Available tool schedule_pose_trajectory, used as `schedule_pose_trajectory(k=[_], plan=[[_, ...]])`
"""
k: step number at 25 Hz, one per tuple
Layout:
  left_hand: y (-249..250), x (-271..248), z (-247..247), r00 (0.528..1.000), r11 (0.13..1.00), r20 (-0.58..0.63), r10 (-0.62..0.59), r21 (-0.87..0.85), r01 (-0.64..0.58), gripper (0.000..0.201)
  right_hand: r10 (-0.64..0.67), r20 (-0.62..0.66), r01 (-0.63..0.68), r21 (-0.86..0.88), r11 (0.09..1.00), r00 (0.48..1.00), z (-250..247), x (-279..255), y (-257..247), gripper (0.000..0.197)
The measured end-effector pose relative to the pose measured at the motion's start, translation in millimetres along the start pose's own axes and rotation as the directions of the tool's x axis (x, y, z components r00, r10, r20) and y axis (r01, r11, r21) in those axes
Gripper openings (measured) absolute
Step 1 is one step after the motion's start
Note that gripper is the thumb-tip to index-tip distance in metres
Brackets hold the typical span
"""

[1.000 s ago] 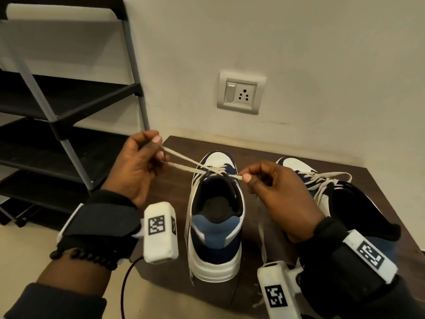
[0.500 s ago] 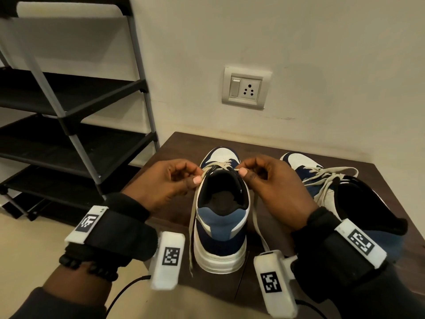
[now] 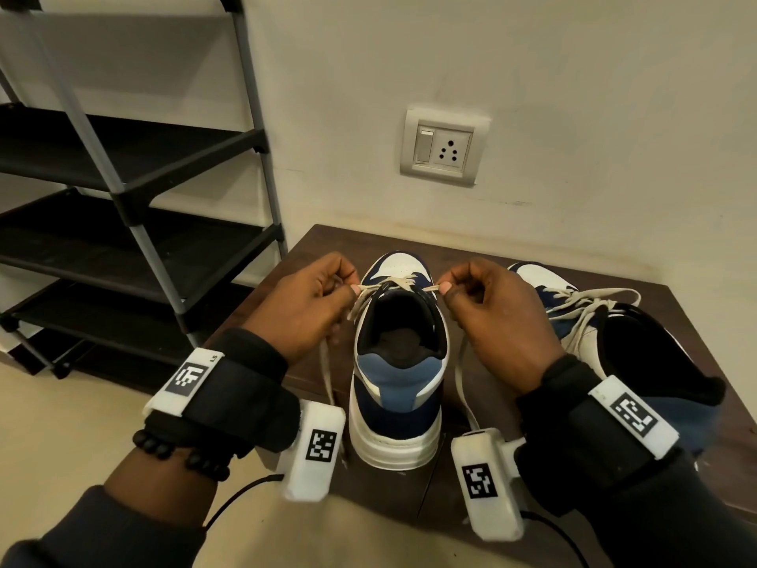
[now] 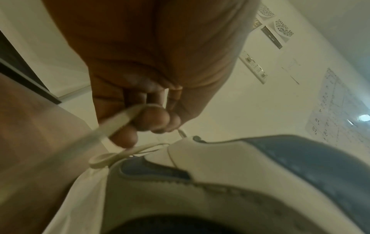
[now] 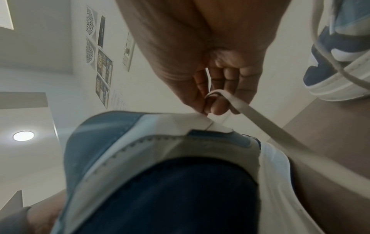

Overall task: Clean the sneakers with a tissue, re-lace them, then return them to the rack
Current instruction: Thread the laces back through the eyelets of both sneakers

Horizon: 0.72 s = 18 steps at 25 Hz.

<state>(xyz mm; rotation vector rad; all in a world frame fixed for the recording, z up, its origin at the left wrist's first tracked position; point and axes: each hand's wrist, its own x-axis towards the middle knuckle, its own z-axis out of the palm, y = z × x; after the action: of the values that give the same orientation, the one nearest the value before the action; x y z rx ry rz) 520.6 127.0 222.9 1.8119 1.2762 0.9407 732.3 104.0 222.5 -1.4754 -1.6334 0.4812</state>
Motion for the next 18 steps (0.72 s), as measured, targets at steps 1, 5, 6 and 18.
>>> schedule_pose_trajectory(k=[1, 5, 6, 18], plan=[[-1, 2, 0, 1.000, 0.999, -0.013, 0.000, 0.033, 0.001, 0.009, 0.019, -0.049, -0.020, -0.026, 0.999, 0.999, -5, 1, 0, 0.009], [-7, 5, 0, 1.000, 0.996, -0.027, 0.007, 0.094, -0.004, 0.009, 0.119, -0.355, -0.151, -0.066, 0.986, 0.927, -42, 10, 7, 0.011], [-7, 5, 0, 1.000, 0.996, -0.025, 0.011, 0.084, -0.009, 0.008, 0.135, -0.361, -0.173, -0.074, 0.982, 0.923, -48, 11, 9, 0.012], [-6, 1, 3, 0.995, 0.992, -0.003, 0.098, 0.079, -0.097, 0.008, -0.029, 0.064, 0.033, -0.056, 0.998, 0.998, -3, -4, -2, 0.009]])
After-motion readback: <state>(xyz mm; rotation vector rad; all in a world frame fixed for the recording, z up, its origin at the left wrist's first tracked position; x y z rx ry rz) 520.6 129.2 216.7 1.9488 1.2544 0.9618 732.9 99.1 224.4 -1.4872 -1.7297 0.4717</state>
